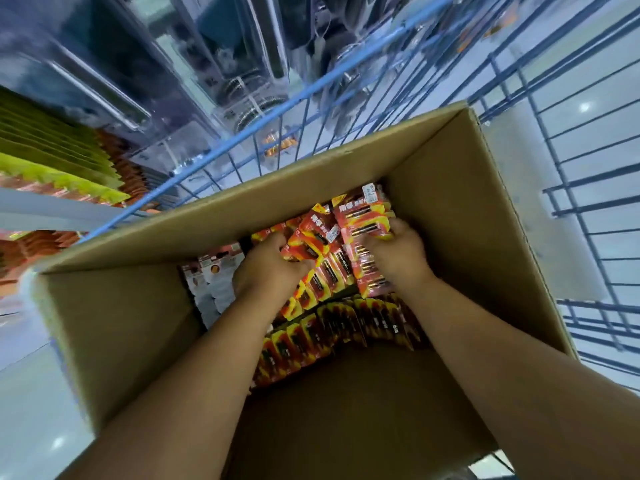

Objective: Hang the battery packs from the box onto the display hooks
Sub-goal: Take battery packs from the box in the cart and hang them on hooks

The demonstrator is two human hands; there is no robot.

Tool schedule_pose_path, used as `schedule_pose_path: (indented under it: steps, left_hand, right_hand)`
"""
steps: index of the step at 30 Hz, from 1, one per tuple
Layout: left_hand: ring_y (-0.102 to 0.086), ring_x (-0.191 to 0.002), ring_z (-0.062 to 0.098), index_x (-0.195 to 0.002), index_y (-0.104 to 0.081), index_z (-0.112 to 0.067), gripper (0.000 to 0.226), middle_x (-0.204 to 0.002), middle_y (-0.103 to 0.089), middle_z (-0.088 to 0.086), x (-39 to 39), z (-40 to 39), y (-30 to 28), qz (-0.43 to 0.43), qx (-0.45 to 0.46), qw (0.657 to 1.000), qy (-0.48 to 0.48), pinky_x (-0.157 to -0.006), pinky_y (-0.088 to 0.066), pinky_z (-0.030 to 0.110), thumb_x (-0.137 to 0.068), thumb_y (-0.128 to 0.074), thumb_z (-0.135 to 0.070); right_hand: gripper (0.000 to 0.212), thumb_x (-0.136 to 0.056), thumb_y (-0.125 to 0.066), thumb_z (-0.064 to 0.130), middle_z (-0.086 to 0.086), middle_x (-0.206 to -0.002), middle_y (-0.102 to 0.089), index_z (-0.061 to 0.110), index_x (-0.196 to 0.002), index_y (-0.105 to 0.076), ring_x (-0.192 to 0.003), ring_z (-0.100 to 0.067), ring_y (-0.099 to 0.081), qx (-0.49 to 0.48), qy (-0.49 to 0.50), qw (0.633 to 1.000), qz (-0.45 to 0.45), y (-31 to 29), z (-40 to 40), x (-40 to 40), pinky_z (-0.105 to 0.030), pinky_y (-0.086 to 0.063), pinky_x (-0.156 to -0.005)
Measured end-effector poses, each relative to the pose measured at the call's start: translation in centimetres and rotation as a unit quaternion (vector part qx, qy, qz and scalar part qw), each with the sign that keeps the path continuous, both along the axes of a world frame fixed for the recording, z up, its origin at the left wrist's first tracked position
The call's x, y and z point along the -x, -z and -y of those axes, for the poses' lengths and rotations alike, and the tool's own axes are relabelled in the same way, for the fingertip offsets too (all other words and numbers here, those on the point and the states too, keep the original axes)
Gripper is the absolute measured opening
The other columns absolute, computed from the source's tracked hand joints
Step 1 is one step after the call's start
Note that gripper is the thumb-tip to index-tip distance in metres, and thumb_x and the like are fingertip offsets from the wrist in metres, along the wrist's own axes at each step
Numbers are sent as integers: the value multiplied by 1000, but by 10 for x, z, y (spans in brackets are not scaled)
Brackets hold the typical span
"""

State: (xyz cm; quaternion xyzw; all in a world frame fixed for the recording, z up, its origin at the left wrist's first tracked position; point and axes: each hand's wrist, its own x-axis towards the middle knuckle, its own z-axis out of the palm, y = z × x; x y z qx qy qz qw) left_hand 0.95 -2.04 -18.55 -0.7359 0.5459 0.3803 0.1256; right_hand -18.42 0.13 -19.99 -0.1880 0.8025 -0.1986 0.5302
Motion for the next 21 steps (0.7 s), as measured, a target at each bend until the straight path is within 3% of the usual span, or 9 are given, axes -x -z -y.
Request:
schedule_pose_path:
  steps: [3,7,10,12,16,19,21]
  left_hand:
    - [-65,-122,23,-146,-54,-31,69,-139,-63,-6,-14,-7,-27,-119,-48,986,-106,-99,-55,41,-85,-81,-51]
    - [-75,-98,17,-121,-68,-30,35,-109,-77,-7,-30,-31,-76,-256,-67,936,-231,-90,-61,44,-89,-81,-36]
    - [-79,-84,20,-110,-70,-28,17,-94,-81,-5,-45,-51,-121,-322,-28,899,-296,-81,-64,45,-95,-77,-27]
    - [-79,-80,18,-111,-70,-27,17,-91,-81,-4,-57,-61,-150,-344,13,884,-316,-75,-64,41,-95,-76,-30]
    - [-78,-86,32,-108,-71,-28,39,-100,-80,10,-87,-66,-221,-408,77,845,-338,-80,-63,57,-80,-84,-52]
    - [-79,-85,30,-115,-67,-19,29,-98,-80,10,-116,-63,-275,-461,101,814,-338,-68,-64,48,-97,-72,-41]
    - [-79,-89,33,-117,-66,-16,25,-98,-80,9,-135,-60,-308,-489,94,794,-349,-71,-64,51,-103,-63,-37]
  right_hand:
    - [31,-96,-75,26,0,-113,-74,25,-126,-68,-98,-20,-72,1,17,999,48,-27,-3,2,-39,-60,-82]
    - [18,-97,-74,27,1,-108,-78,35,-111,-68,-94,-23,-76,24,64,991,116,-77,-23,-4,-43,-61,-82]
    - [26,-97,-73,30,1,-106,-81,32,-122,-69,-92,-22,-79,66,73,984,152,-119,-38,-15,-48,-63,-83]
    - [31,-97,-73,34,0,-109,-80,29,-127,-68,-97,-25,-79,89,77,978,174,-151,-45,-27,-53,-61,-88]
    - [31,-96,-73,37,-6,-116,-79,27,-126,-71,-106,-32,-76,143,82,964,209,-218,-53,-58,-62,-57,-96]
    - [32,-99,-69,39,-6,-115,-79,27,-129,-68,-104,-30,-77,187,77,955,217,-271,-56,-87,-57,-59,-94]
    - [30,-100,-68,37,-7,-113,-79,25,-128,-69,-102,-31,-77,214,82,948,222,-303,-57,-108,-55,-60,-91]
